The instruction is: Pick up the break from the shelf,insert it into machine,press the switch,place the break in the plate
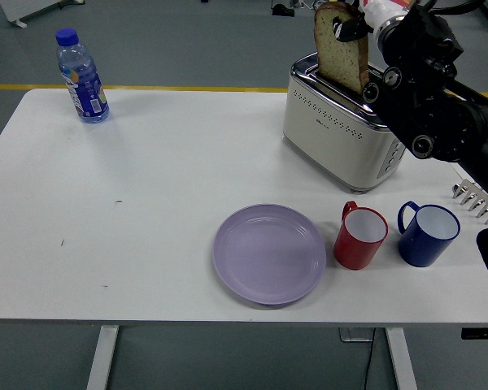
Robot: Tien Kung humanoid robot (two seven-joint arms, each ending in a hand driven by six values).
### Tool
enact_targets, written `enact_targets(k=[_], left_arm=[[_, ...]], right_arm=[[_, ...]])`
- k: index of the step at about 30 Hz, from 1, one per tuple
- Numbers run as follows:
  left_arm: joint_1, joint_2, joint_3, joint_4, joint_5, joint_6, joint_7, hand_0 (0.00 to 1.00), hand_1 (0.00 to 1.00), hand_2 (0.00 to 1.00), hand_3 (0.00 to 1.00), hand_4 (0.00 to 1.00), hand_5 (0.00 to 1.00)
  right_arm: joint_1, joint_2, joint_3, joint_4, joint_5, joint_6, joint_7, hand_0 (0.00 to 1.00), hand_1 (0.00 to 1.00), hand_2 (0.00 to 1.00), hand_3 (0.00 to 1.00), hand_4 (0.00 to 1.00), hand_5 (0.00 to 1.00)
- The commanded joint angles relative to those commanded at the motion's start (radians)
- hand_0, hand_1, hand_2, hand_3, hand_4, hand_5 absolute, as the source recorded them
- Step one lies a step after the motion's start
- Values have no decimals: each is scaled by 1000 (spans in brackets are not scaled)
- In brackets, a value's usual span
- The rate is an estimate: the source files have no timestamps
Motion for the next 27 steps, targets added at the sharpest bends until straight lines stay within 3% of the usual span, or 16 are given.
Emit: enact_targets(k=[1,3,5,11,20,27], left_arm=[[4,0,-3,0,3,0,0,601,457,430,542,291,907],[5,0,-4,0,4,0,0,601,457,430,542,291,907],[8,0,-5,0,5,-1,0,601,457,430,542,291,907],[9,-1,-6,0,2,-2,0,601,458,437,541,290,908],[5,-5,-5,0,-7,-1,-1,603,460,439,541,288,910],[6,-5,-7,0,-9,0,-2,603,461,442,540,287,917]], right_arm=[[-6,-31,27,45,-19,-12,-3,225,288,379,471,643,2],[-8,-44,37,80,-25,-16,-4,225,288,379,471,643,2],[-15,-82,70,151,-37,-30,-8,225,288,379,471,643,2],[-36,-128,103,285,27,-51,-17,220,285,375,469,642,2],[-135,-248,84,595,399,-73,-20,211,277,368,469,637,2],[-214,-315,49,752,675,-61,-4,215,274,367,468,643,2]])
